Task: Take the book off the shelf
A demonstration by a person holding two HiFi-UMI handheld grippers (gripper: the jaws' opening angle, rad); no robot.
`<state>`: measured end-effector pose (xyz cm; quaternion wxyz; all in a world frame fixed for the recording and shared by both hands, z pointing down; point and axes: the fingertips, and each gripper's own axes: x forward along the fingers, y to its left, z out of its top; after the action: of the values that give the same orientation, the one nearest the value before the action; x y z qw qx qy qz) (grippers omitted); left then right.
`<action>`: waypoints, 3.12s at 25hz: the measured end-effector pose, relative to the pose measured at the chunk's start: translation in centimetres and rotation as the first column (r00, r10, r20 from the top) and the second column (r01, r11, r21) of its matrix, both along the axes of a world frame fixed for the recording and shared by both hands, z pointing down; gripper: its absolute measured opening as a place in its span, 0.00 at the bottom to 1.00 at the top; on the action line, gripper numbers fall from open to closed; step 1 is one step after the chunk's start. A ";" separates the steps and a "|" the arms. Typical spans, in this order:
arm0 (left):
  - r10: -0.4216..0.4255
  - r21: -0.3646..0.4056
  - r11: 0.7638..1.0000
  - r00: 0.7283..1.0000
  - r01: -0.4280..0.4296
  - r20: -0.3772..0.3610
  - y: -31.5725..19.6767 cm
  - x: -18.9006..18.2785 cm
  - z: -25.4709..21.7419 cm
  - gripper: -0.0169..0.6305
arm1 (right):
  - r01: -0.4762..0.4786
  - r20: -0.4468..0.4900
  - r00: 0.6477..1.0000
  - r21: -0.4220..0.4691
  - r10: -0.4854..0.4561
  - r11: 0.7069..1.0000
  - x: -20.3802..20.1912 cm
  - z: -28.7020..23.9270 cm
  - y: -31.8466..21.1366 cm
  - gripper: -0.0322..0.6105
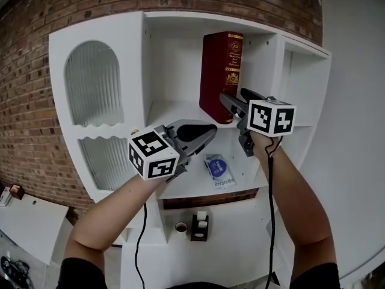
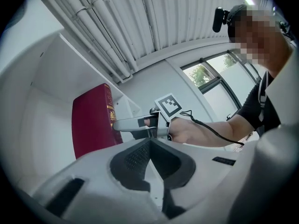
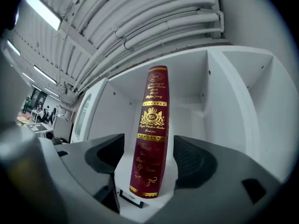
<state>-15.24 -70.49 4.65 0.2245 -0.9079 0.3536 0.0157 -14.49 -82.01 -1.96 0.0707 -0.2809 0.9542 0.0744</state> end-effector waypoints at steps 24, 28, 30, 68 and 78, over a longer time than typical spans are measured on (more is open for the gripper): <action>-0.031 -0.011 0.999 1.000 0.031 -0.004 1.1 0.9 -0.9 0.04 | 0.039 -0.029 0.999 -0.097 -0.042 0.994 -1.4 0.9 -2.3 0.41; -0.056 -0.016 0.998 0.998 0.056 -0.008 1.4 2.7 -0.9 0.04 | 0.085 -0.005 0.996 -0.091 -0.086 0.992 0.6 0.6 -1.1 0.41; -0.070 -0.021 0.997 0.998 0.070 -0.007 1.5 3.9 -0.7 0.04 | 0.113 0.005 0.994 -0.095 -0.113 0.989 1.7 0.6 -0.5 0.41; -0.035 -0.092 0.995 0.999 0.038 0.033 28.3 4.8 5.9 0.04 | 0.140 0.070 0.989 -0.204 -0.128 0.969 8.7 9.5 26.7 0.41; -0.047 -0.193 0.980 0.998 0.054 0.038 32.1 10.5 13.8 0.04 | 0.179 0.025 0.983 -0.301 -0.180 0.937 14.0 17.6 31.5 0.41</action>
<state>-4.69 -38.40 18.47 0.1412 -0.9163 0.3726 -0.0397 -0.44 -50.49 15.68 0.0319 -0.2000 0.9761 -0.0787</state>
